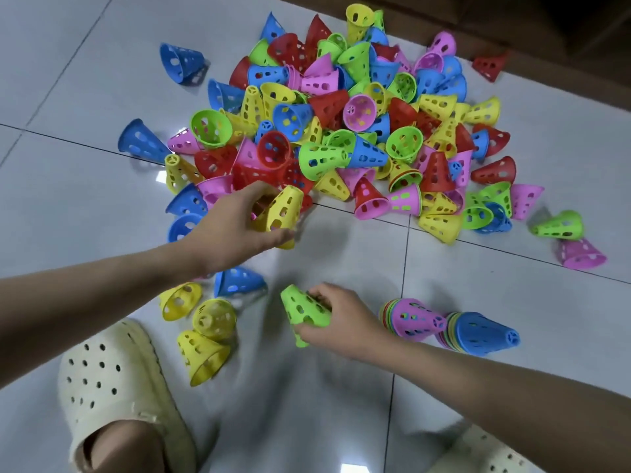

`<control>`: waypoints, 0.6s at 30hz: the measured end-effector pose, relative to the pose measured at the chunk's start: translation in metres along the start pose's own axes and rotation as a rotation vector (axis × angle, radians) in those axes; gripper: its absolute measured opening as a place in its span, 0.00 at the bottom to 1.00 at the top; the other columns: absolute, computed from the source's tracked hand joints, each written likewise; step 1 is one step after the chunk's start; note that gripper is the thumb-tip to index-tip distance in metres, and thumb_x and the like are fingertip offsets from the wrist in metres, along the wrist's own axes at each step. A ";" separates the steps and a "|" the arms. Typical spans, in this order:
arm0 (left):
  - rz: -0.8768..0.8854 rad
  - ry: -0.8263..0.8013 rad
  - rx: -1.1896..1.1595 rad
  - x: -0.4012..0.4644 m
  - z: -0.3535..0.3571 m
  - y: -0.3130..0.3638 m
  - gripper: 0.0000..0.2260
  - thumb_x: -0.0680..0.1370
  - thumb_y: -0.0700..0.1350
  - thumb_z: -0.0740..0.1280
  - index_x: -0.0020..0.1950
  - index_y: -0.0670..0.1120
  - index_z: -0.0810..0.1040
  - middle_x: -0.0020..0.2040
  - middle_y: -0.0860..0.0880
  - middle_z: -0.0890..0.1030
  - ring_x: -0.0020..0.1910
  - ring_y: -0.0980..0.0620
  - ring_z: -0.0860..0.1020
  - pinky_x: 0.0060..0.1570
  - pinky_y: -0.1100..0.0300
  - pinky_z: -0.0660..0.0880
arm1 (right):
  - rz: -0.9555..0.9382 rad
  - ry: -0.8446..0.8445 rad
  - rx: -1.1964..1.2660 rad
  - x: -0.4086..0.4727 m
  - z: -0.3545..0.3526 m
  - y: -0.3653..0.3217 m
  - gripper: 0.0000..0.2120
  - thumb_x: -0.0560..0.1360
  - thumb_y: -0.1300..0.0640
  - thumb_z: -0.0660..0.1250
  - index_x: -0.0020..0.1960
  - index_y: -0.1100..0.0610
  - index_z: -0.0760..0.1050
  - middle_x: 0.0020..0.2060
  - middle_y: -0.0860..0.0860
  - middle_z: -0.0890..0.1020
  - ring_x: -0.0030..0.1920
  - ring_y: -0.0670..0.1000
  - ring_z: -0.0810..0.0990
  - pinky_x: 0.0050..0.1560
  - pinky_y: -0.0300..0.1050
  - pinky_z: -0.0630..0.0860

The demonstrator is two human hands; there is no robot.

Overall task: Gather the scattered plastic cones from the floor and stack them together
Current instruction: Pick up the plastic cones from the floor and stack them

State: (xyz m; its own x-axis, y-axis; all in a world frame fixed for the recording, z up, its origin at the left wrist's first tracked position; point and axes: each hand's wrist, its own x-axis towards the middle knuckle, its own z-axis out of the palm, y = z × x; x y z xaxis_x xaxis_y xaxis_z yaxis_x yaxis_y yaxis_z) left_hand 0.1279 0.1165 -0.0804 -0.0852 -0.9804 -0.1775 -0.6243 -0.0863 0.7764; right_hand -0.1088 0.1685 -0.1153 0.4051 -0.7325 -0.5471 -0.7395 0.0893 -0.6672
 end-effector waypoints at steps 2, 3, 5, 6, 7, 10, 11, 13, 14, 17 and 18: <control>-0.024 0.035 -0.036 -0.003 0.015 0.005 0.22 0.72 0.55 0.76 0.61 0.51 0.74 0.50 0.59 0.78 0.47 0.61 0.77 0.44 0.67 0.72 | -0.003 0.064 0.092 -0.022 -0.027 0.003 0.15 0.65 0.49 0.77 0.49 0.50 0.77 0.39 0.47 0.82 0.38 0.43 0.78 0.43 0.44 0.76; -0.028 0.032 -0.050 -0.003 0.024 0.008 0.22 0.72 0.55 0.76 0.61 0.50 0.74 0.50 0.58 0.78 0.46 0.60 0.77 0.42 0.68 0.71 | 0.003 0.101 0.136 -0.034 -0.041 0.006 0.15 0.66 0.49 0.77 0.49 0.49 0.77 0.40 0.47 0.83 0.38 0.44 0.79 0.44 0.45 0.78; -0.017 0.003 -0.085 -0.003 0.042 0.020 0.24 0.71 0.59 0.76 0.62 0.51 0.74 0.50 0.56 0.79 0.45 0.60 0.77 0.41 0.70 0.71 | 0.013 0.191 0.194 -0.057 -0.070 0.014 0.16 0.65 0.46 0.76 0.50 0.47 0.77 0.41 0.48 0.84 0.41 0.49 0.82 0.46 0.48 0.80; 0.000 -0.017 -0.111 -0.002 0.050 0.028 0.27 0.69 0.63 0.74 0.64 0.53 0.73 0.50 0.56 0.79 0.45 0.60 0.77 0.41 0.70 0.72 | 0.012 0.247 0.212 -0.069 -0.083 0.018 0.17 0.64 0.44 0.76 0.50 0.47 0.77 0.41 0.48 0.84 0.43 0.50 0.83 0.46 0.46 0.80; 0.023 -0.041 -0.135 -0.001 0.057 0.036 0.30 0.67 0.66 0.71 0.65 0.54 0.72 0.50 0.57 0.79 0.45 0.60 0.77 0.41 0.69 0.73 | 0.008 0.308 0.223 -0.080 -0.097 0.024 0.17 0.65 0.46 0.76 0.50 0.49 0.77 0.42 0.48 0.84 0.44 0.50 0.84 0.46 0.43 0.80; 0.136 -0.163 -0.169 -0.001 0.081 0.062 0.26 0.68 0.65 0.70 0.63 0.59 0.71 0.49 0.58 0.79 0.46 0.58 0.77 0.42 0.65 0.74 | 0.022 0.487 0.219 -0.116 -0.134 0.046 0.16 0.68 0.56 0.80 0.51 0.51 0.78 0.44 0.46 0.84 0.47 0.48 0.83 0.48 0.38 0.78; 0.183 -0.205 -0.166 -0.002 0.088 0.069 0.24 0.69 0.63 0.71 0.62 0.58 0.71 0.48 0.57 0.79 0.47 0.56 0.78 0.44 0.61 0.76 | 0.034 0.547 0.223 -0.127 -0.143 0.054 0.16 0.69 0.57 0.80 0.51 0.51 0.77 0.44 0.45 0.84 0.48 0.46 0.83 0.49 0.37 0.77; 0.272 -0.282 -0.143 -0.004 0.100 0.083 0.23 0.72 0.59 0.73 0.64 0.56 0.72 0.49 0.55 0.80 0.48 0.53 0.78 0.47 0.54 0.77 | 0.049 0.661 0.213 -0.146 -0.152 0.071 0.16 0.68 0.57 0.79 0.51 0.48 0.76 0.45 0.41 0.83 0.50 0.43 0.81 0.52 0.34 0.75; 0.316 -0.319 -0.127 -0.005 0.105 0.090 0.24 0.72 0.58 0.73 0.65 0.55 0.72 0.51 0.55 0.80 0.49 0.52 0.78 0.48 0.53 0.77 | 0.063 0.710 0.193 -0.153 -0.153 0.080 0.17 0.68 0.56 0.79 0.52 0.47 0.76 0.46 0.39 0.82 0.50 0.42 0.80 0.52 0.33 0.74; 0.438 -0.413 -0.059 -0.003 0.122 0.104 0.27 0.72 0.54 0.76 0.67 0.54 0.70 0.58 0.57 0.78 0.54 0.55 0.77 0.53 0.57 0.75 | 0.153 0.815 0.077 -0.169 -0.151 0.106 0.20 0.68 0.52 0.80 0.53 0.43 0.73 0.50 0.41 0.79 0.50 0.39 0.75 0.46 0.37 0.71; 0.464 -0.433 -0.041 -0.002 0.128 0.107 0.27 0.72 0.54 0.77 0.67 0.53 0.70 0.59 0.58 0.77 0.55 0.57 0.76 0.54 0.58 0.74 | 0.177 0.831 0.048 -0.172 -0.149 0.113 0.21 0.67 0.52 0.80 0.54 0.42 0.72 0.51 0.43 0.78 0.50 0.38 0.73 0.45 0.37 0.69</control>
State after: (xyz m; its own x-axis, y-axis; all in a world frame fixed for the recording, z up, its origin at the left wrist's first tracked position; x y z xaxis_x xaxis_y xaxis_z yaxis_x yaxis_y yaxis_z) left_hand -0.0376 0.1323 -0.0742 -0.6513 -0.7579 -0.0385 -0.4173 0.3153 0.8523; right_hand -0.3425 0.2039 -0.0213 -0.2546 -0.9609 -0.1084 -0.7235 0.2637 -0.6380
